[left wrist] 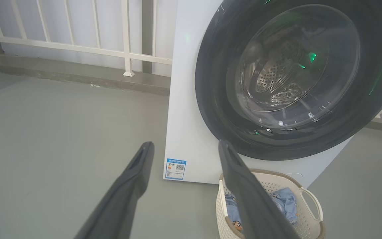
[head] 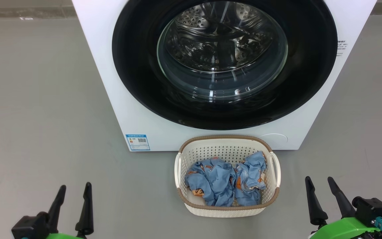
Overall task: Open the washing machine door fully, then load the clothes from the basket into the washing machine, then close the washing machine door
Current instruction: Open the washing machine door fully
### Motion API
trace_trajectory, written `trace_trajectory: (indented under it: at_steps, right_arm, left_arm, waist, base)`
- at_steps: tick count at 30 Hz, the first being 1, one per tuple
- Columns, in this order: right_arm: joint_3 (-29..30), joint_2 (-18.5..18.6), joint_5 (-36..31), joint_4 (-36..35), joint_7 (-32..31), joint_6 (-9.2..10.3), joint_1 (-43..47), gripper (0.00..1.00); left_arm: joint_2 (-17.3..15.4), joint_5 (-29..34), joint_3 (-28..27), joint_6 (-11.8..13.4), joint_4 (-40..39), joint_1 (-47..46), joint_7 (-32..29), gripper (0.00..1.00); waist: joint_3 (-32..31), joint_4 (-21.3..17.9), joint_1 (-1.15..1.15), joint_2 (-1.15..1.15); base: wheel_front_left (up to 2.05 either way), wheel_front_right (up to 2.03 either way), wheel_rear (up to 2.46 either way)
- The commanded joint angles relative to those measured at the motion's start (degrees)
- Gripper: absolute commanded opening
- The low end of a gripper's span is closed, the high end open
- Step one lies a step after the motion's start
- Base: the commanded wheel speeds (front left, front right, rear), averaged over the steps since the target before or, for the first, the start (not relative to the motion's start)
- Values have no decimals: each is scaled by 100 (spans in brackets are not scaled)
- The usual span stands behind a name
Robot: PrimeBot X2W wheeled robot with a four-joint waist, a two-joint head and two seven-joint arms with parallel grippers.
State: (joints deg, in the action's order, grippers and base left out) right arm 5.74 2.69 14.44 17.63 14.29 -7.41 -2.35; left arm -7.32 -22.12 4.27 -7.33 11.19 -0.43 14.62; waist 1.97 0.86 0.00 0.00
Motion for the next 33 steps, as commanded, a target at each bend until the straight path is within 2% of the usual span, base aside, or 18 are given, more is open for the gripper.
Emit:
trace_trajectory:
  at_steps: [1,11,33]
  right_arm:
    - [-155,19,28,-149,71,-8,-72,100]
    - [-157,19,25,-160,71,-8,-53,100]
    - [-206,19,34,-188,71,-8,-94,100]
  left_arm:
    - [-123,65,-194,-15,-101,-243,38,100]
    - [-132,95,-111,-15,-97,-230,38,100]
    - [-94,82,-208,-15,-101,-271,38,100]
  waist:
    - [1,2,0,0]
    - [-4,6,0,0]
    - [78,-34,0,0]
  base:
    - [16,16,-31]
    - [59,59,-117]
    - [121,121,-243]
